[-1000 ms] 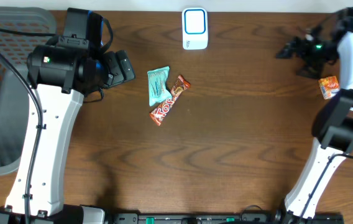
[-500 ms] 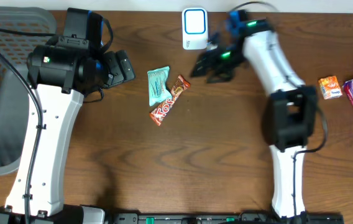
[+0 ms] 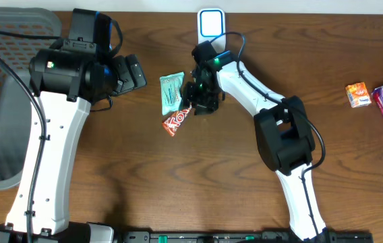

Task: Scan the item barcode
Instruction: 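Move the right gripper toward the red chocolate bar, then grasp the red chocolate bar with the right gripper and lift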

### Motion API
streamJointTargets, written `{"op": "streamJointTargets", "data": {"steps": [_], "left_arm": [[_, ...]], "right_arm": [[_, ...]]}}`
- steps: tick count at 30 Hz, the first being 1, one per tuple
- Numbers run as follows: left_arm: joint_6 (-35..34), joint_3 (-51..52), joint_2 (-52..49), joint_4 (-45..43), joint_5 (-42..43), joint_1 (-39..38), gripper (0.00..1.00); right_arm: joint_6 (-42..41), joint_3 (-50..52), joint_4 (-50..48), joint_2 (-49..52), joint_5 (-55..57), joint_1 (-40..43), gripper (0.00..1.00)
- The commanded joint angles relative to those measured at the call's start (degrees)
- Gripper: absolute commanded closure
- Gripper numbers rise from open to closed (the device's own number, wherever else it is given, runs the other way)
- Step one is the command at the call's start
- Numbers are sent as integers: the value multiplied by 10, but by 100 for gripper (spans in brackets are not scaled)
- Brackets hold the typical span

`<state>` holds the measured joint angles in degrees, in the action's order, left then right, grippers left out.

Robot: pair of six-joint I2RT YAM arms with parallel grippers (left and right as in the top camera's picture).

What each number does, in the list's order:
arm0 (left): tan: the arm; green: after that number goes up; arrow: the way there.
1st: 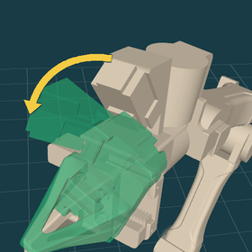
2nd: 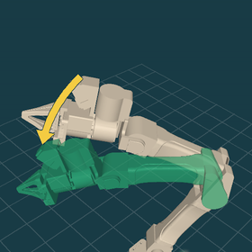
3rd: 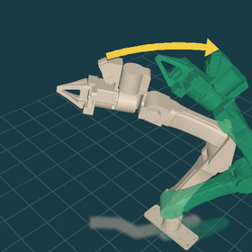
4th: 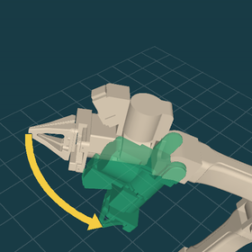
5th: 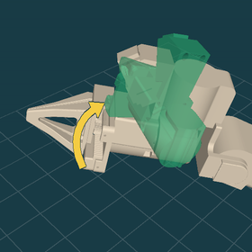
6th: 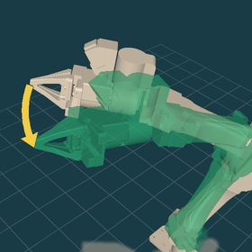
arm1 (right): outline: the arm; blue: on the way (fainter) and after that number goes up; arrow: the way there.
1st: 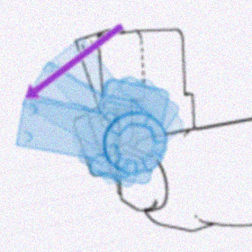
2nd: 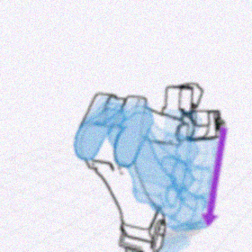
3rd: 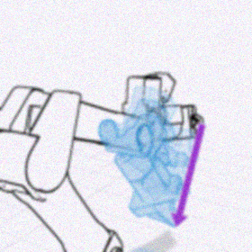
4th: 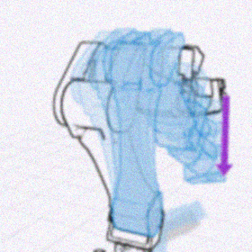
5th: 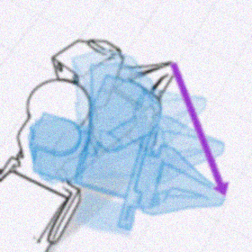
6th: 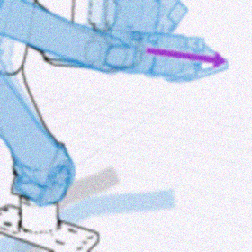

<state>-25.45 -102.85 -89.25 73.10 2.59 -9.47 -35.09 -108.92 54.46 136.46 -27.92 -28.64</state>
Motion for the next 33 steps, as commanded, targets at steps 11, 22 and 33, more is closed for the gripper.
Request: {"op": "streamJointTargets", "data": {"steps": [11, 22, 33], "left_arm": [[3, -1, -4, 0, -9, 2, 2], [3, -1, -4, 0, -9, 2, 2], [3, -1, -4, 0, -9, 2, 2]], "right_arm": [[49, 14, 16, -4, -27, 38, 99], [233, -3, 241, -10, 9, 153, 73], [235, -2, 249, -10, 41, 139, 67]]}}
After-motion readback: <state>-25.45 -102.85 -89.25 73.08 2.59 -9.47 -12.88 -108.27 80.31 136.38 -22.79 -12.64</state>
